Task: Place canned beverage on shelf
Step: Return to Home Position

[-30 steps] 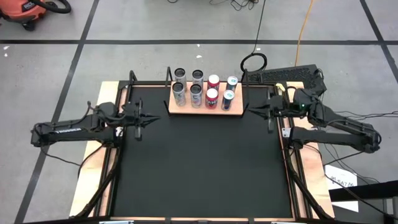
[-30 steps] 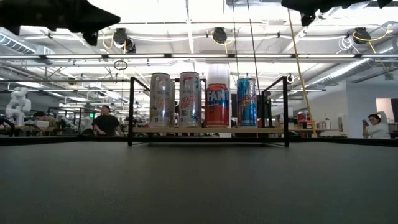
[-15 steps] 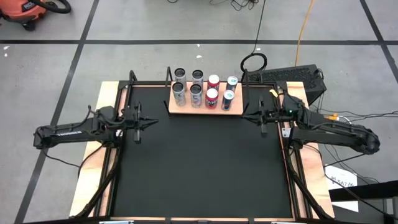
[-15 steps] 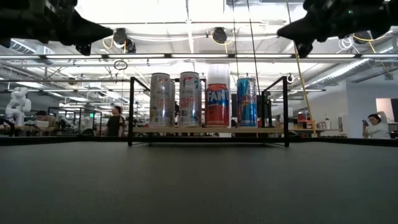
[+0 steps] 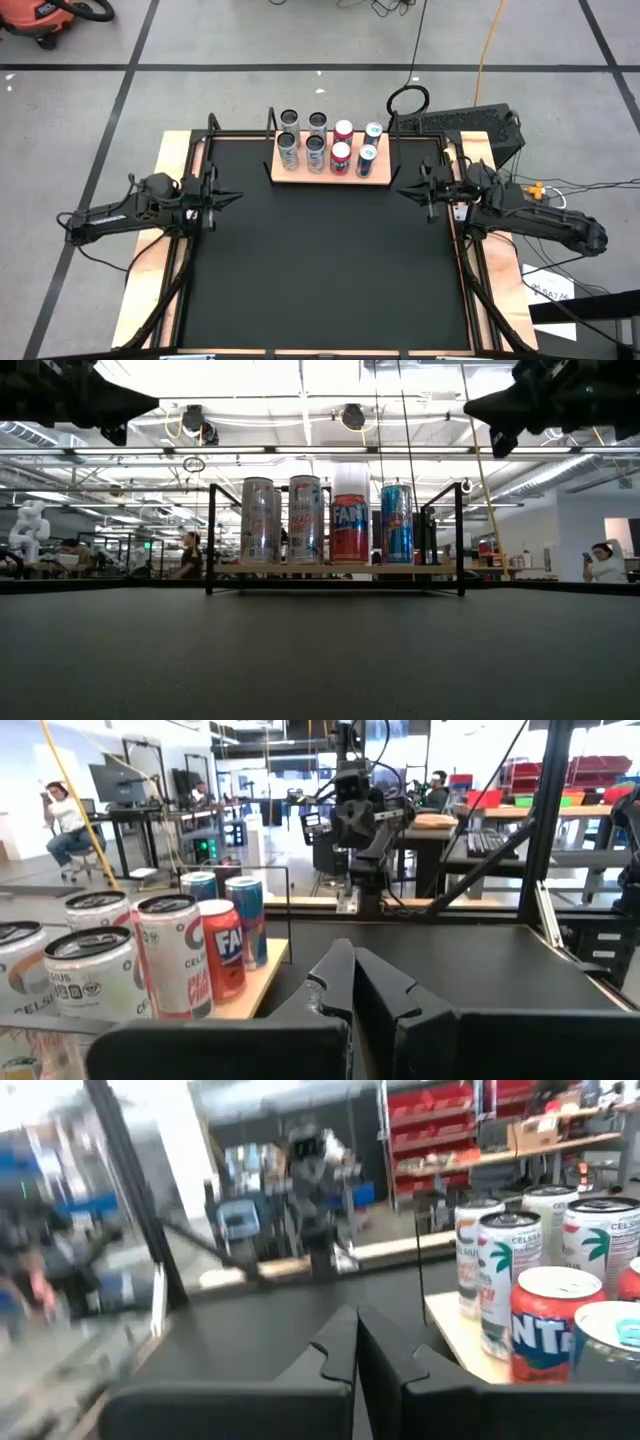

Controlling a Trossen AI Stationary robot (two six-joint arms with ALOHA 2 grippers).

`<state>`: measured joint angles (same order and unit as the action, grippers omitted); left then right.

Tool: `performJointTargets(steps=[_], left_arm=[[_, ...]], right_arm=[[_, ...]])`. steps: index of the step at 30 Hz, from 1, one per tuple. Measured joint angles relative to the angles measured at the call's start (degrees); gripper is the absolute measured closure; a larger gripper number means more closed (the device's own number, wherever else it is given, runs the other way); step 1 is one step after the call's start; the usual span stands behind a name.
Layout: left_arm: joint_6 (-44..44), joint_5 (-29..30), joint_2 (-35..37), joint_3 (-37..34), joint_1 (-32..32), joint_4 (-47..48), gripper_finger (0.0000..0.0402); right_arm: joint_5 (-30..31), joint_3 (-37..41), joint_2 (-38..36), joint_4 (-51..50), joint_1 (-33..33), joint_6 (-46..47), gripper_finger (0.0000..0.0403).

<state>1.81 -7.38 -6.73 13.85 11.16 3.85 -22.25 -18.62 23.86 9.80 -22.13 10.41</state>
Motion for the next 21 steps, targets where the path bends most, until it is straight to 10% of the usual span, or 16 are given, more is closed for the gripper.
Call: performJointTargets(steps=[21], left_arm=[[-3.7,-2.2,3.4,-6.1,-0.4,-3.2,0.0401]], right_arm=[[2.2,6.3,-1.0,7.9,3.9,3.6,0.0403]])
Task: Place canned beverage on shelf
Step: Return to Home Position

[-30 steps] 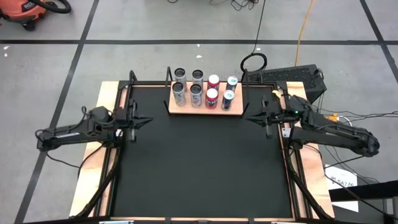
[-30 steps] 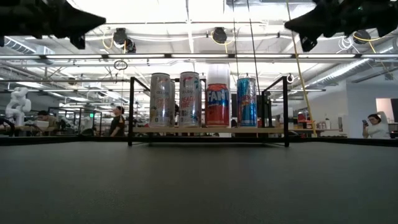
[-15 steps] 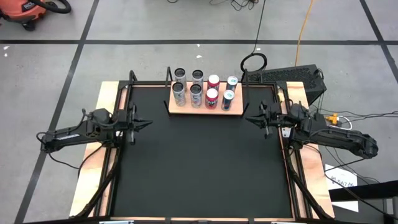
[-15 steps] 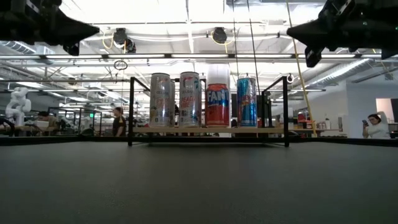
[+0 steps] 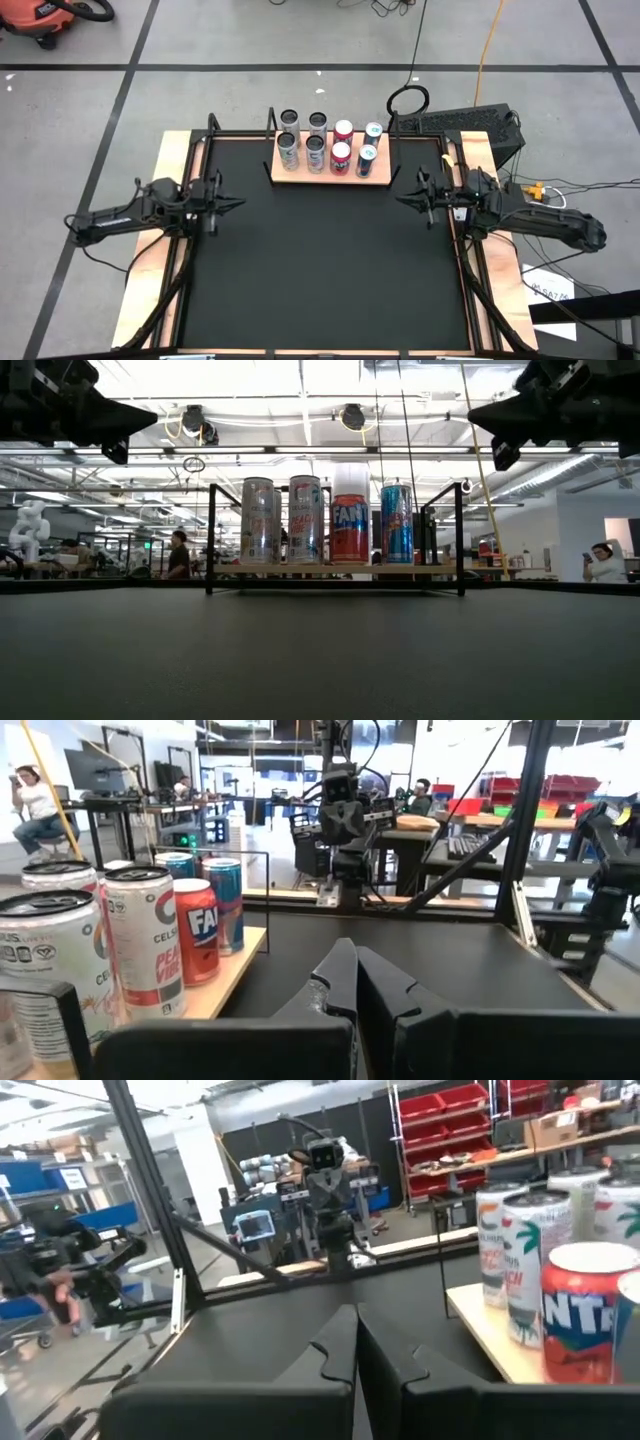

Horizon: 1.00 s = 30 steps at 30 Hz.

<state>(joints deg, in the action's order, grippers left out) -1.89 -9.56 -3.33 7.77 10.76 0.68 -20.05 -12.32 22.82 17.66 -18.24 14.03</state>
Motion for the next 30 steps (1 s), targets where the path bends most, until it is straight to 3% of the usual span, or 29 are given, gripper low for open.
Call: performJointTargets(steps=[6,11,21,30], left_arm=[[0.9,-0.3,3.3,0.3,0.0,6.5,0.0401],[1.0,-0.7,3.3,0.6,0.0,6.0,0.0401],[1.2,-1.1,3.3,0.6,0.0,6.2,0.0402],[1.2,-2.0,3.3,0.7,0.1,6.4,0.0402]], right_arm=[[-1.0,0.0,-7.0,-9.7,-0.5,-1.2,0.0403],[-0.1,0.0,-11.6,-13.6,-0.3,-0.5,0.0403],[9.2,7.2,-10.4,1.5,7.6,4.8,0.0403],[12.8,7.5,-12.5,-3.2,14.2,1.4,0.0403]])
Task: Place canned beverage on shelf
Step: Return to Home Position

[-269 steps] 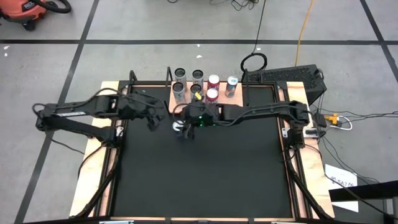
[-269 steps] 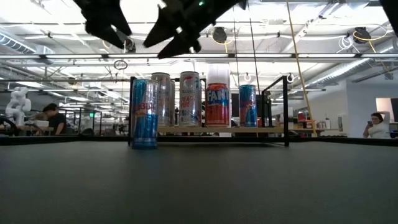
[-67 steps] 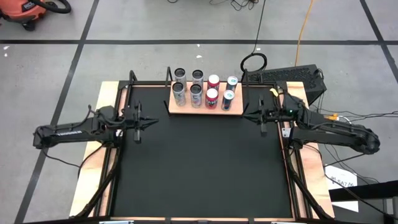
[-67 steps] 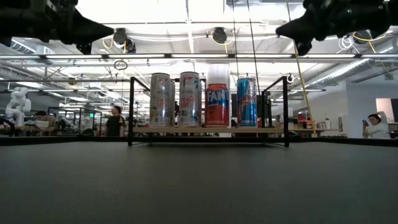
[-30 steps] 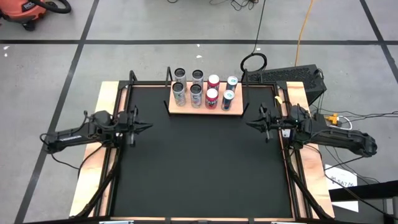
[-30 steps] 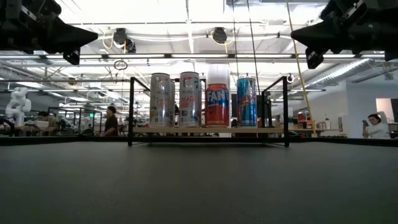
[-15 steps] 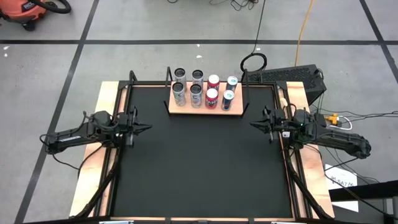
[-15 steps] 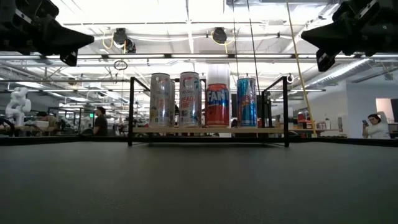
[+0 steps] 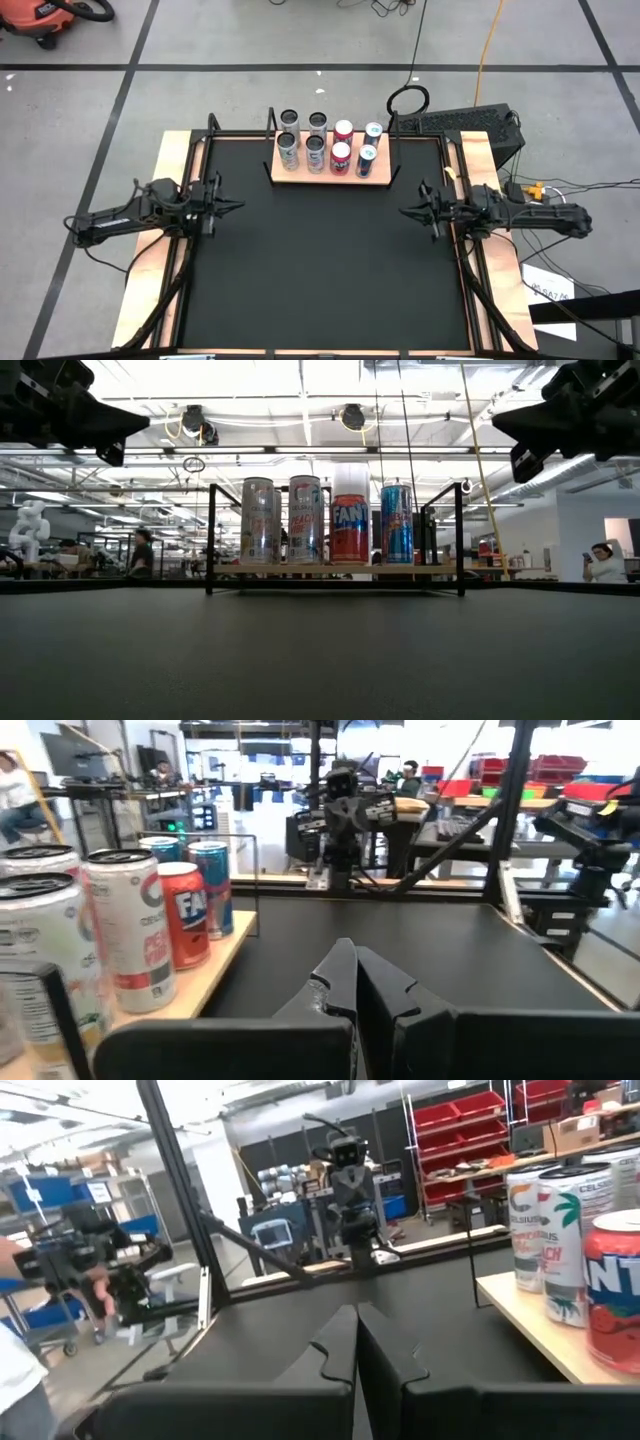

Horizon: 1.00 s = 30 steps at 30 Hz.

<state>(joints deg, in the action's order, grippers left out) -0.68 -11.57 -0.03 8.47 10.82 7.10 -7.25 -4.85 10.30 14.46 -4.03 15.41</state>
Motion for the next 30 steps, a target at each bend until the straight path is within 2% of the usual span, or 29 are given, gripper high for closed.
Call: performJointTargets(steps=[3,6,12,16,23,30], left_arm=[[1.0,1.0,0.0,0.6,0.1,0.3,0.0402],[1.2,1.1,0.0,1.7,0.1,4.7,0.0402],[2.9,2.9,0.0,2.0,0.0,5.4,0.0402],[0.9,3.3,0.0,-0.6,0.1,3.5,0.0402],[-3.4,1.0,0.0,-5.7,-0.1,-6.5,0.0402],[-3.4,1.1,-0.2,-8.1,-0.1,-9.7,0.0402]], right_arm=[[0.0,-1.0,-4.9,-7.1,0.0,-1.1,0.0403],[0.2,-1.1,-10.2,-12.6,0.0,-1.7,0.0403],[0.0,-0.1,-10.2,-11.3,0.0,-6.0,0.0403],[0.1,3.6,-10.1,-2.0,0.0,-4.6,0.0403],[-0.2,3.1,-9.8,-3.6,0.0,-1.1,0.0403],[-0.3,3.1,-9.6,-4.2,0.0,-1.2,0.0403]])
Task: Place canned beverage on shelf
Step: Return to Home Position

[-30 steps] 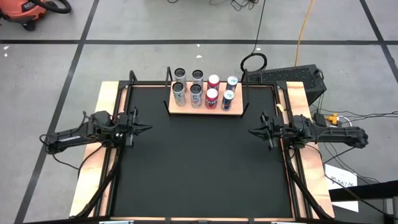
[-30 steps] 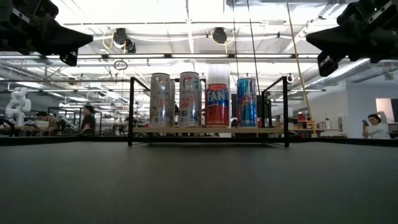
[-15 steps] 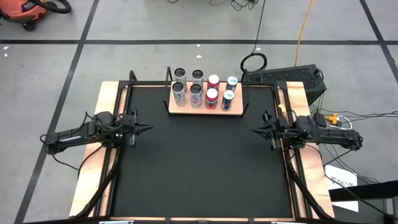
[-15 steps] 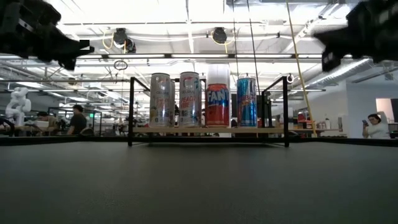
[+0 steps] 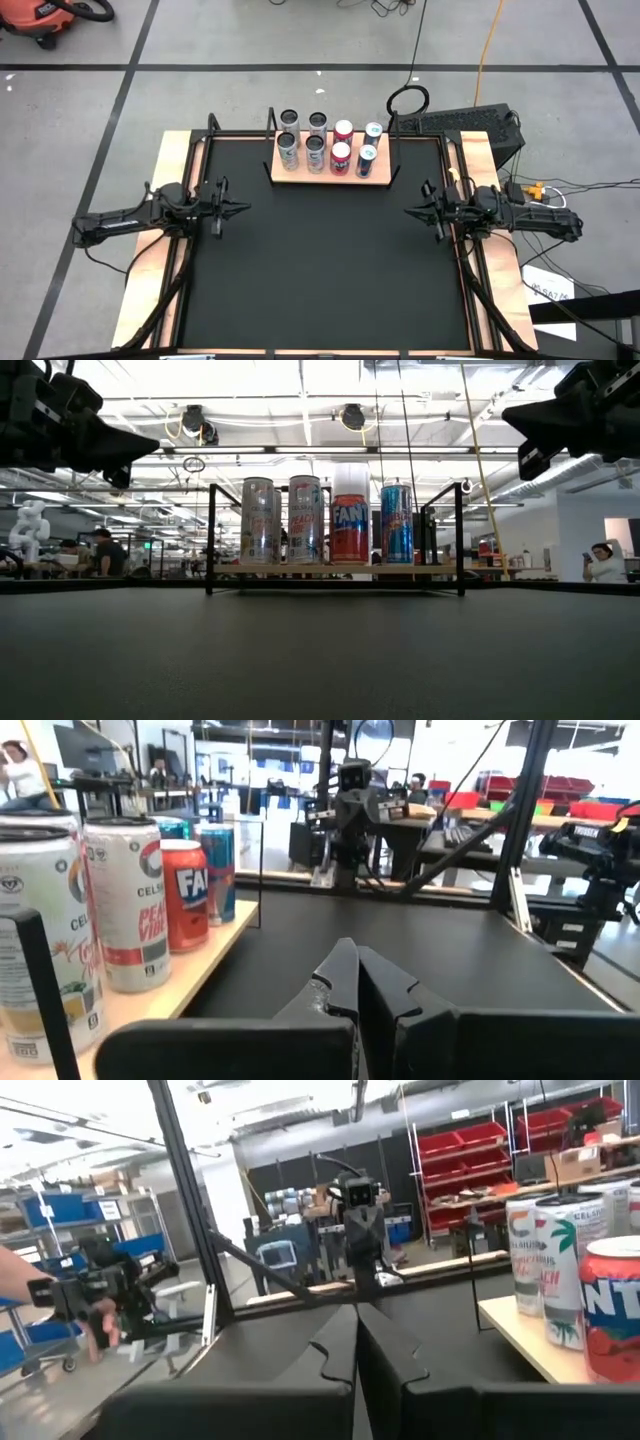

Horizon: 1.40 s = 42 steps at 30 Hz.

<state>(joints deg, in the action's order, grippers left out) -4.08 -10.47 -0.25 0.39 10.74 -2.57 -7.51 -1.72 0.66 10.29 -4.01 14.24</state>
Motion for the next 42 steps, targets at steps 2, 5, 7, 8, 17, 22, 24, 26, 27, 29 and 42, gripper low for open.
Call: performJointTargets(steps=[2,5,7,8,17,22,24,26,27,29,42], left_arm=[[0.0,0.0,0.0,0.0,0.0,0.1,0.0402],[-0.1,0.1,-0.1,0.0,0.0,0.1,0.0402],[-0.9,0.3,-0.1,0.0,0.0,0.1,0.0402],[-2.0,0.3,0.0,0.0,0.0,0.1,0.0402],[-6.0,1.9,-0.1,0.0,0.0,0.3,0.0401],[-6.0,1.9,-0.1,0.0,0.0,0.3,0.0401],[-6.0,1.9,-0.1,0.0,0.0,0.3,0.0401],[-6.0,1.9,-0.1,0.0,0.0,0.3,0.0402],[-6.0,1.9,-0.1,0.0,0.0,0.3,0.0402],[-6.0,1.9,-0.1,0.0,0.0,0.3,0.0402],[-6.0,1.9,-0.1,0.0,0.0,0.3,0.0401]], right_arm=[[0.0,0.0,0.0,0.0,0.0,0.0,0.0403],[0.0,0.1,0.0,0.1,0.0,0.0,0.0403],[0.0,0.1,0.0,0.1,0.0,0.0,0.0403],[0.0,0.1,0.0,0.2,0.0,0.0,0.0403],[0.0,0.1,0.0,0.1,0.0,0.0,0.0403],[0.0,0.2,0.0,0.1,0.0,0.0,0.0403],[0.0,0.2,0.0,0.1,0.0,0.0,0.0403],[0.0,0.2,0.0,0.1,0.0,0.0,0.0403],[0.0,0.2,0.0,0.1,0.0,0.0,0.0403],[0.0,0.2,0.0,0.1,0.0,0.0,0.0403],[0.0,0.2,0.0,0.1,0.0,0.0,0.0403]])
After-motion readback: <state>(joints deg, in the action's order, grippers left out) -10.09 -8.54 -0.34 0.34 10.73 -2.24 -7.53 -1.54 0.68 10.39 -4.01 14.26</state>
